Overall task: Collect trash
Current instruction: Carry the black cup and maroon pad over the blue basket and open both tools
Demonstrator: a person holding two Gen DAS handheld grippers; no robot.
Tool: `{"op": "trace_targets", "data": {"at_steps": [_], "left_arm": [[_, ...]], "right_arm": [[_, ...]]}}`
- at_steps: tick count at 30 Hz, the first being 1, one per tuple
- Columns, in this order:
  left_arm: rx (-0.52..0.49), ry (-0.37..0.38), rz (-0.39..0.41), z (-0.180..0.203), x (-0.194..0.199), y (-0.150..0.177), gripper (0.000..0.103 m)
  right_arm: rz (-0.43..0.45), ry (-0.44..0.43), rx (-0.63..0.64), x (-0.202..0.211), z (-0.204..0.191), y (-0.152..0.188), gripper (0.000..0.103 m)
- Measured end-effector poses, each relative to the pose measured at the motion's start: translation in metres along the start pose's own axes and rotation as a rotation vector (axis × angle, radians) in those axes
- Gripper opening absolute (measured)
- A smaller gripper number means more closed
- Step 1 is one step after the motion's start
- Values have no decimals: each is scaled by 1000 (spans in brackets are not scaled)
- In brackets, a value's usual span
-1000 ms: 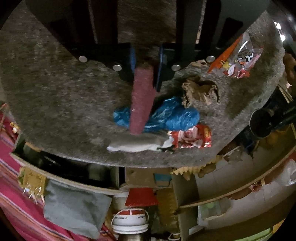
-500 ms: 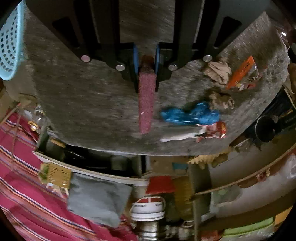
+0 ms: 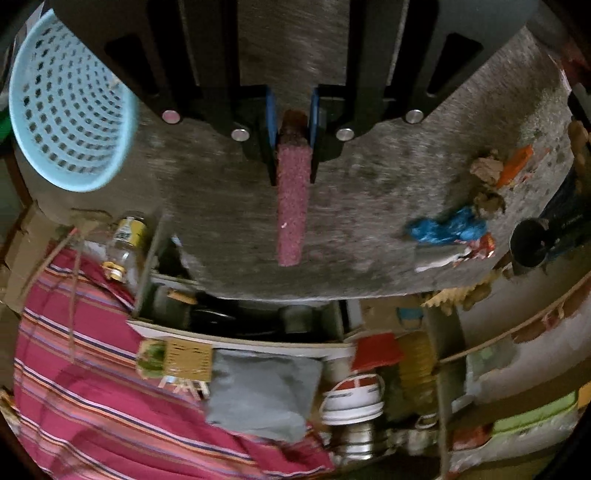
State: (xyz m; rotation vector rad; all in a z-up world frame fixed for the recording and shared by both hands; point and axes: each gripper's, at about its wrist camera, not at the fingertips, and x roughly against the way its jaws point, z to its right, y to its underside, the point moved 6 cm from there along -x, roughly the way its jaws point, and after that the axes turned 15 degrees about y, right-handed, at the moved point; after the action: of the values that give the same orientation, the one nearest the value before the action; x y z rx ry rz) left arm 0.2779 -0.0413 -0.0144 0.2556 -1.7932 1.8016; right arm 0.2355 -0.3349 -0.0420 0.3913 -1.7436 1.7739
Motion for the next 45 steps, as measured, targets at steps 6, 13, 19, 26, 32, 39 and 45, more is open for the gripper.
{"op": "trace_targets", "data": {"at_steps": [6, 13, 19, 26, 32, 39, 45], "left_arm": [[-35, 63, 0, 60, -16, -12, 74], [-108, 172, 18, 153, -28, -24, 74], [-133, 307, 7, 240, -43, -17, 74], [-180, 404, -27, 316, -59, 1, 74], [-219, 458, -64, 362, -71, 18, 74], [-259, 521, -95, 407, -78, 31, 74], [-259, 548, -86, 423, -74, 22, 88]], "right_arm": [[6, 59, -65, 7, 62, 2, 14], [-3, 137, -156, 12, 135, 10, 14], [-21, 213, -235, 11, 188, 20, 14], [-45, 263, -308, 7, 235, 34, 14], [-67, 288, -356, 4, 263, 49, 14], [-80, 300, -385, 5, 279, 60, 14], [-88, 300, -387, 2, 279, 60, 14]]}}
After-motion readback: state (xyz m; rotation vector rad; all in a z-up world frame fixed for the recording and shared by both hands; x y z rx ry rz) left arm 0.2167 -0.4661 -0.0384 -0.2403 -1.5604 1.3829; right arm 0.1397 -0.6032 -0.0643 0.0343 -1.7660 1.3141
